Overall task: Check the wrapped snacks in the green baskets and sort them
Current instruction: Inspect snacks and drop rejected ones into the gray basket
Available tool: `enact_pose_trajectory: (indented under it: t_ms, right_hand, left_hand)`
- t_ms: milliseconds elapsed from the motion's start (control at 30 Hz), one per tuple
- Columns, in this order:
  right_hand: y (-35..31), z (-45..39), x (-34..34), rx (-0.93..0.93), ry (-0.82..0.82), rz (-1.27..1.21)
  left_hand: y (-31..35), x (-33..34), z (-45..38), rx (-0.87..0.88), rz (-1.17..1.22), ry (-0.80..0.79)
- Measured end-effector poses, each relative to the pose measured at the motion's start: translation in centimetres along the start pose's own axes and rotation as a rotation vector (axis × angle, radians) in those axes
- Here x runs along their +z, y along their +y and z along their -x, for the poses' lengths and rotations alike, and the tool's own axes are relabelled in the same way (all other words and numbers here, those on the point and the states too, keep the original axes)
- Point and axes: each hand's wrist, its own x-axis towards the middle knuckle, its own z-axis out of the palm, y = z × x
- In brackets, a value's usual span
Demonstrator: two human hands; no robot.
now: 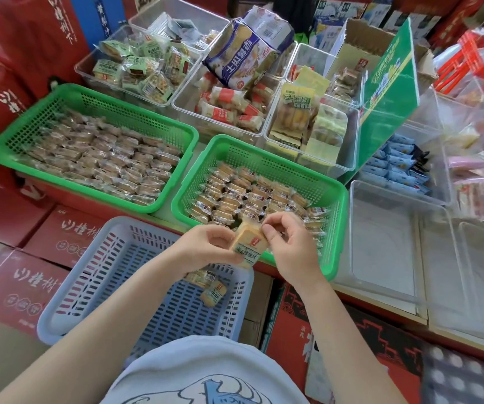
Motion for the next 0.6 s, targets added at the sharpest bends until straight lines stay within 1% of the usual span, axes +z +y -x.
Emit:
enact_pose_trajectory:
  t_ms: [67,167,300,433,500,533,600]
  right_hand:
    - [0.0,0.1,0.4,-0.116,-0.003,0.103]
    - [0.1,0.2,0.8,-0.216,0.021,0.14]
    - [0.5,0.1,0.8,-0.183,0.107,0.125]
    - [1.3,-0.1,0.8,-0.104,0.125,0.055]
    - [1.6,-0.3,0.5,-0.053,0.083,0.032]
    - [1.8,-0.5,0.3,-0.018,0.033,0.03]
    - [2.0,-0.9,-0.4,0.063,-0.151,0.04]
  left_hand:
    - [0.6,0.6,-0.1,0.052,-0.05,0.028]
    - [1.2,1.2,-0.2,0.123,0.042,0.129]
    - [1.1,1.6,-0.7,0.069,0.173,0.225]
    - [0.6,1.9,-0.9,0.106,0.236,0.322]
    - [0.2,1.8,-1.2,0.131,0.225,0.331]
    - [-0.1,1.7,-1.4,0.142,0.214,0.327]
    - [-0.4,1.2,-1.7,0.166,0.173,0.316]
